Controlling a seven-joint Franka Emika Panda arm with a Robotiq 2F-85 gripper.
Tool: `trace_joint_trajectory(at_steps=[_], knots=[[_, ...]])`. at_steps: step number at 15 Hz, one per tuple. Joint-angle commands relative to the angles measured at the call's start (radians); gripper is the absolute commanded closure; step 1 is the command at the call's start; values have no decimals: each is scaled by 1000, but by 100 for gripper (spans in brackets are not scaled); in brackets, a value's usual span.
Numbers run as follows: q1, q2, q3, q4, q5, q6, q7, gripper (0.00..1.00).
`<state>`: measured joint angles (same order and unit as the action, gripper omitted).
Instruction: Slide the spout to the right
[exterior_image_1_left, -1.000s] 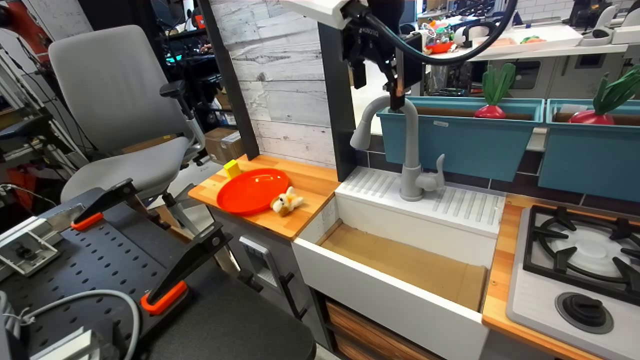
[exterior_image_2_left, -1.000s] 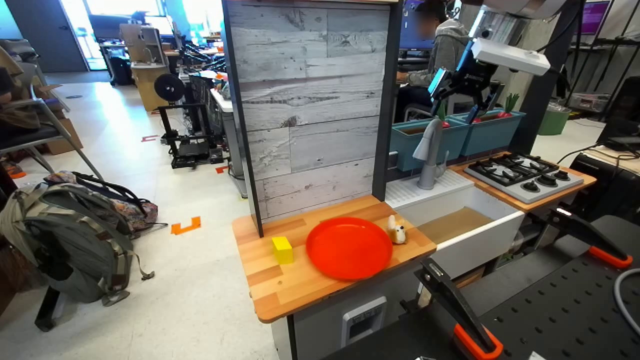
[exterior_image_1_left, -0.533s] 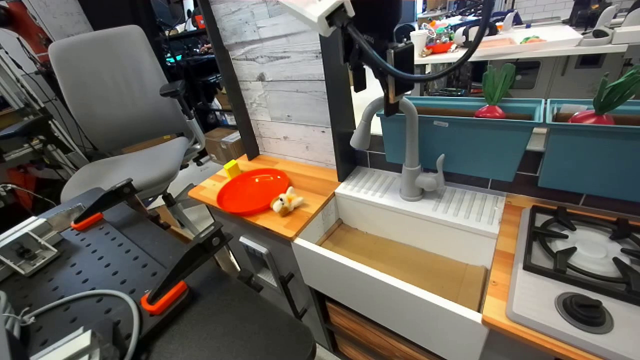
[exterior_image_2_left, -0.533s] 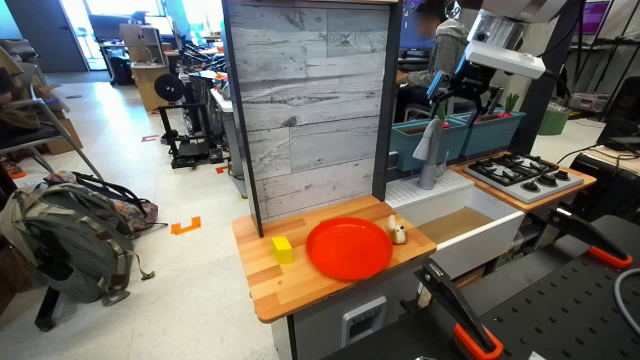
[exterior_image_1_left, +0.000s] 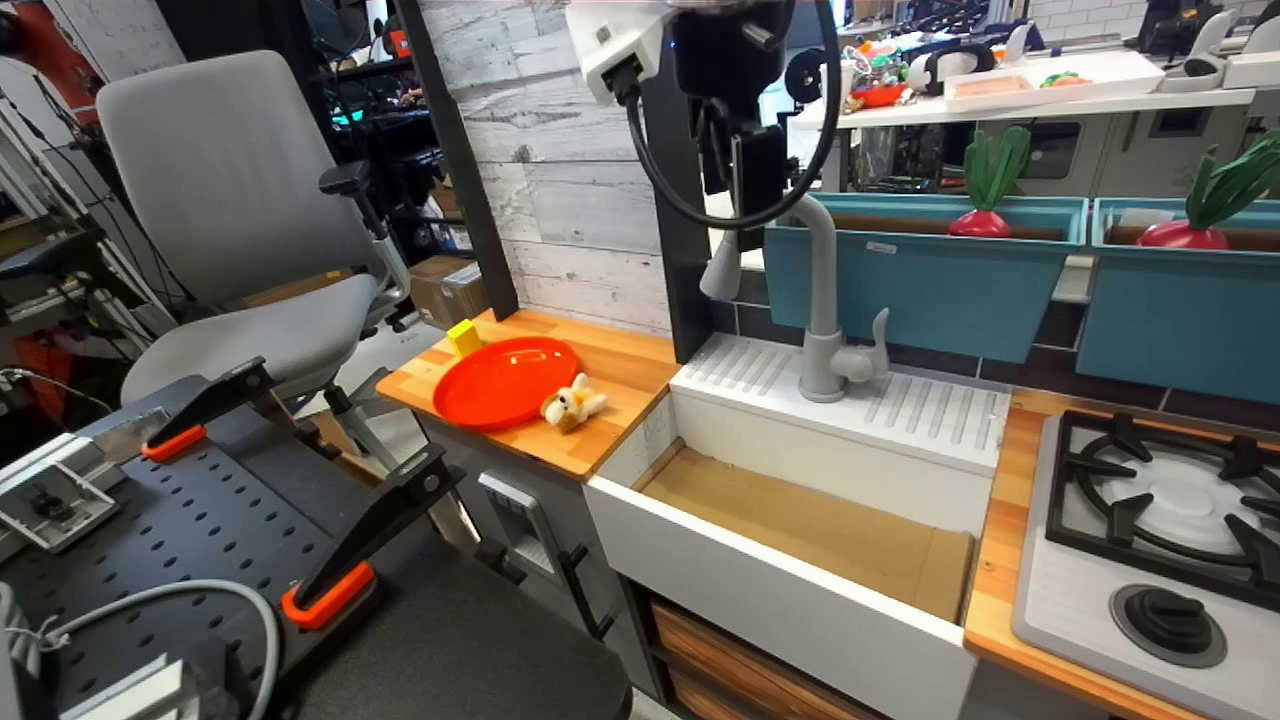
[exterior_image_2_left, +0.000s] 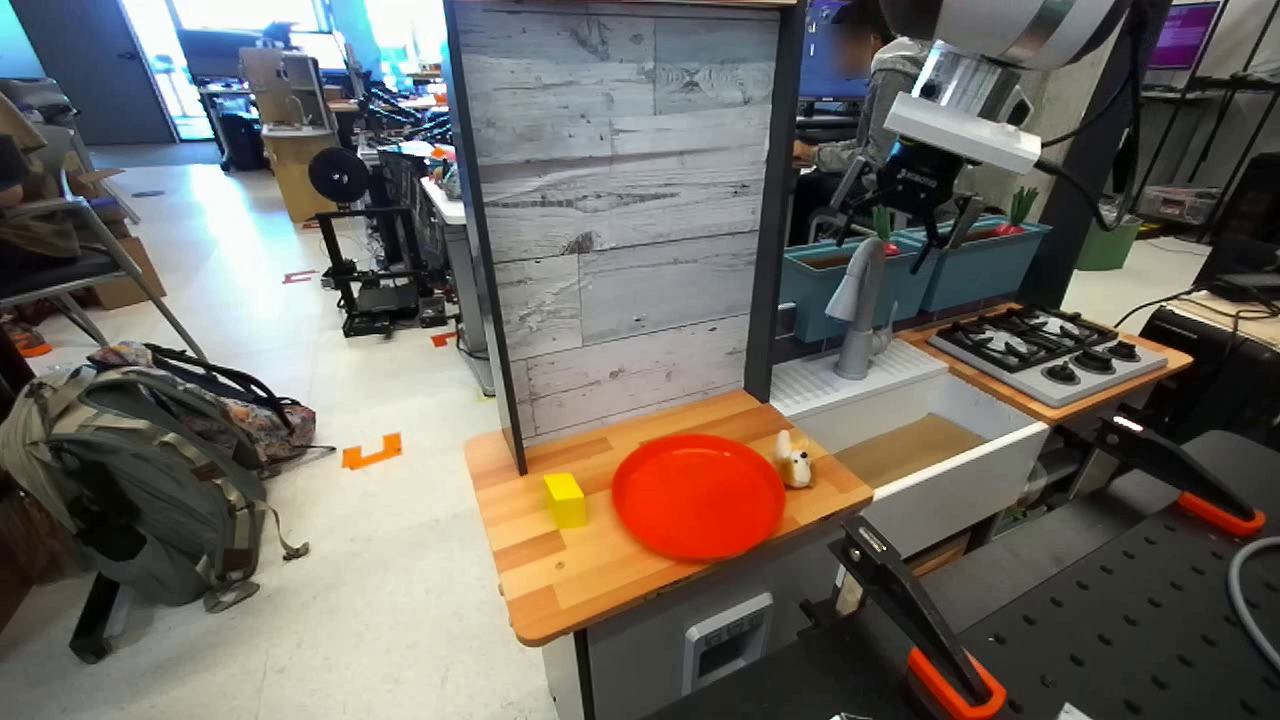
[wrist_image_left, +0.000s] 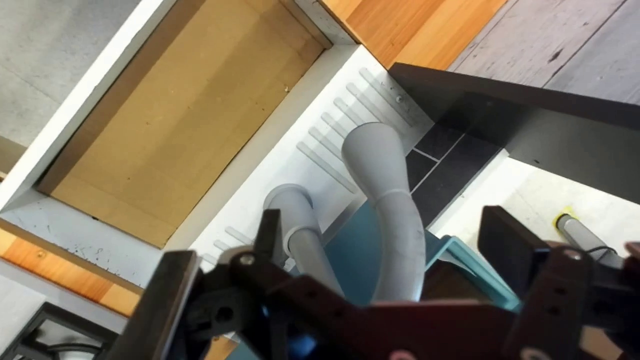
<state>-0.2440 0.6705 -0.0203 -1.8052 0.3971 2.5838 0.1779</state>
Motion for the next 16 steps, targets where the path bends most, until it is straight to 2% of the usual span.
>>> trace_joint_trajectory(at_steps=[1,2,4,7,12,16], knots=[[8,62,11,83,46,11,61,0],[9,75,11,100,48,9,76,21],[12,94,10,121,46,21,80,34],[10,114,10,143,40,23,81,60],[2,100,16,102,36,64,42,96],[-7,68,12,52,22,86,-4,94]])
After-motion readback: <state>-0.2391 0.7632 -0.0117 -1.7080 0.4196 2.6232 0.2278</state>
